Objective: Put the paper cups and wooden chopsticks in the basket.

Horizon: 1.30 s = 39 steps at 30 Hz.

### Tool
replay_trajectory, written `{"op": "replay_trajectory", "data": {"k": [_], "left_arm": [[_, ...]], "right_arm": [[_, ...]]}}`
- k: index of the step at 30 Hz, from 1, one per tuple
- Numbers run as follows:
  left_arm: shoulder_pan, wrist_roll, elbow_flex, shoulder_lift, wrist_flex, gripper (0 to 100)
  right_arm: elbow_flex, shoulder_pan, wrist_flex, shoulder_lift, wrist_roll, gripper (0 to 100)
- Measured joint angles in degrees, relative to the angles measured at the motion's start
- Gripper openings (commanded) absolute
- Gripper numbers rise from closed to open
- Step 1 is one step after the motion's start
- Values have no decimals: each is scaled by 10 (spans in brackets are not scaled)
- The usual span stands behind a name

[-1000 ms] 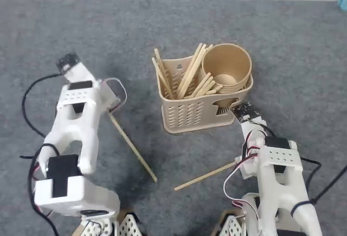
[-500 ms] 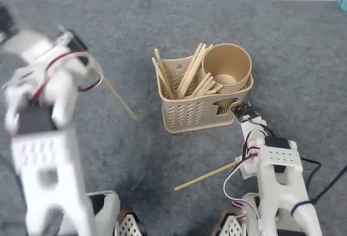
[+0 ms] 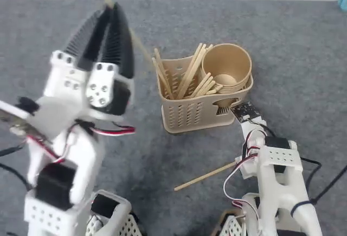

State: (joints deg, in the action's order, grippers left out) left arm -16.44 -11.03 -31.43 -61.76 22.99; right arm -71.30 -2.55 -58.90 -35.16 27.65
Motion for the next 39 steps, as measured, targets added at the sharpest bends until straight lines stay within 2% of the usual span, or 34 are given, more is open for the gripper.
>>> {"op": "replay_trajectory", "data": {"k": [7, 13, 21, 27, 31, 36, 39], "left_arm": [[-5, 0, -91, 49, -104, 13], [-9, 0, -157, 62, -124, 20], [-9, 3, -189, 53, -124, 164], [-7, 3, -189, -40, -45, 163], [32, 3, -189, -120, 27, 164], [135, 3, -193, -210, 146, 165], [234, 4, -216, -240, 230, 165]], "right_arm": [[0, 0, 0, 0, 0, 154], [0, 0, 0, 0, 0, 154], [0, 0, 0, 0, 0, 154], [0, 0, 0, 0, 0, 154], [0, 0, 0, 0, 0, 154], [0, 0, 0, 0, 0, 154], [0, 0, 0, 0, 0, 154]]}}
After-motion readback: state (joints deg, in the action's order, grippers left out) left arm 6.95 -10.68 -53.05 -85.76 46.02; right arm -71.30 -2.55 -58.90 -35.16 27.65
